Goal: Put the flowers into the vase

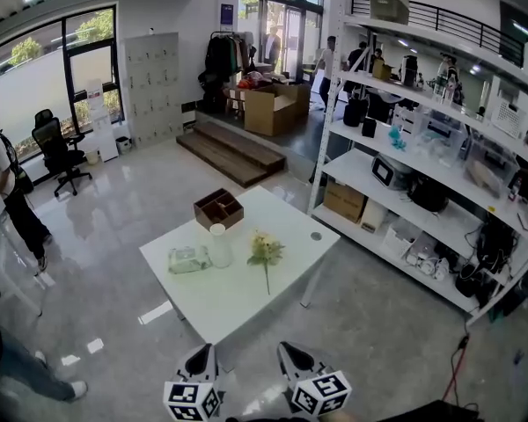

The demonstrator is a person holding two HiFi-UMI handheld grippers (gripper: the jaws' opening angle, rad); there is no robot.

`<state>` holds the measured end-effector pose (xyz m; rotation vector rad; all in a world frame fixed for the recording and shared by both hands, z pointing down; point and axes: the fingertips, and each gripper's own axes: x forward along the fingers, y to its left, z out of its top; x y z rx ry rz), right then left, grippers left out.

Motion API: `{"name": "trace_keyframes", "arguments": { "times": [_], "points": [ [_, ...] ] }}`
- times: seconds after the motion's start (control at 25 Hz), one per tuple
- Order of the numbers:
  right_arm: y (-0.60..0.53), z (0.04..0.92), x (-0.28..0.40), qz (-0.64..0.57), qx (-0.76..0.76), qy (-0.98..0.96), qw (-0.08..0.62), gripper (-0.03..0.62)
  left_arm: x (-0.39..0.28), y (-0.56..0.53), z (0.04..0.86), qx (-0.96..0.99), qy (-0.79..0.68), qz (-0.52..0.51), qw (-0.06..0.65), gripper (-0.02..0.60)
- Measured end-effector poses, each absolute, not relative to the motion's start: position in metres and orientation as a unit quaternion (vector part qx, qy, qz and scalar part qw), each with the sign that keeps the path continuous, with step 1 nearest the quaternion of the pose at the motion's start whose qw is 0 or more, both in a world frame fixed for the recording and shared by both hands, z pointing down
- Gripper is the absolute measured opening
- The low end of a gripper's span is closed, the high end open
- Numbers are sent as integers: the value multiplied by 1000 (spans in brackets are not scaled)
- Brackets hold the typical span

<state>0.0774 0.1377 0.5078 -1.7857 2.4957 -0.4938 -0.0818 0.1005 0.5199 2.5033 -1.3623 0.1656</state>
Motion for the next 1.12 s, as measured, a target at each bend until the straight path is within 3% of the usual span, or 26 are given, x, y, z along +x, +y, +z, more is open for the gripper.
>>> {"name": "trace_keyframes", "arguments": {
  "times": [0.76,1.12],
  "points": [
    [151,527,145,-190,-547,815,19,2,-1,117,532,863,-473,86,155,3],
    [117,526,152,-186,-550,814,11,2,-1,86,534,860,-478,83,161,3]
  ]
}}
